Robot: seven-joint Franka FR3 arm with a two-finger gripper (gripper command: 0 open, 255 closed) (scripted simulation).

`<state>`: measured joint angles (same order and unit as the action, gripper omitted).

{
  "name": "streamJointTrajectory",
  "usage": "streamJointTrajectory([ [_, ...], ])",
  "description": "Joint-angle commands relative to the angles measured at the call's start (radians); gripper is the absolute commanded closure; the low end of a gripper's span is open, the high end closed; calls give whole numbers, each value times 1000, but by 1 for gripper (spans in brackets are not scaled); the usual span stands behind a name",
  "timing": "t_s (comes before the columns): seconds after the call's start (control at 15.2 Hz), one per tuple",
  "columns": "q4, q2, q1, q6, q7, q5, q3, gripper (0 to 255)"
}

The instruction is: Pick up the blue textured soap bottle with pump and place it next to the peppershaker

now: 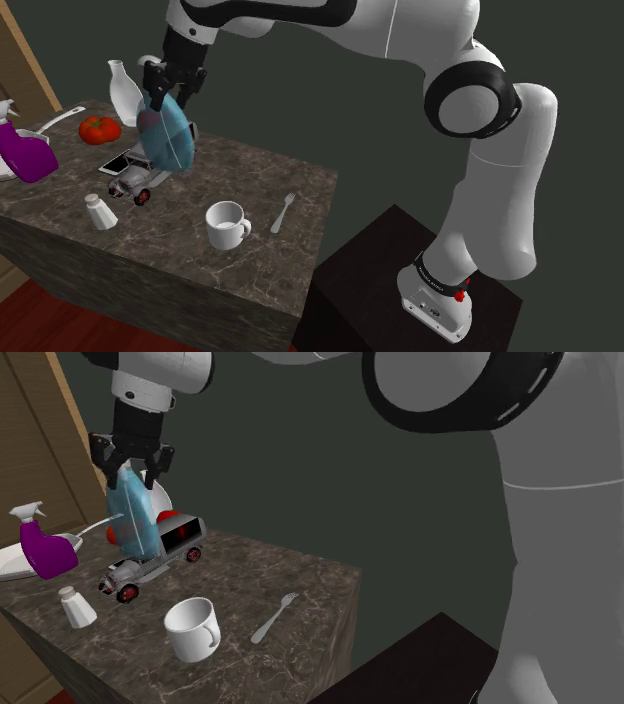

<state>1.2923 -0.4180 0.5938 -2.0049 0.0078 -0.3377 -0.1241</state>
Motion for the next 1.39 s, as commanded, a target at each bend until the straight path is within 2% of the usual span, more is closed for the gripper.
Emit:
streamJointTrajectory([
  [0.0, -91, -77, 10, 6, 26, 3, 7, 255],
  [0.07, -129, -108, 15, 11, 37, 4, 9, 255],
  [1.32, 101, -121, 22, -224, -36, -33, 24, 255],
])
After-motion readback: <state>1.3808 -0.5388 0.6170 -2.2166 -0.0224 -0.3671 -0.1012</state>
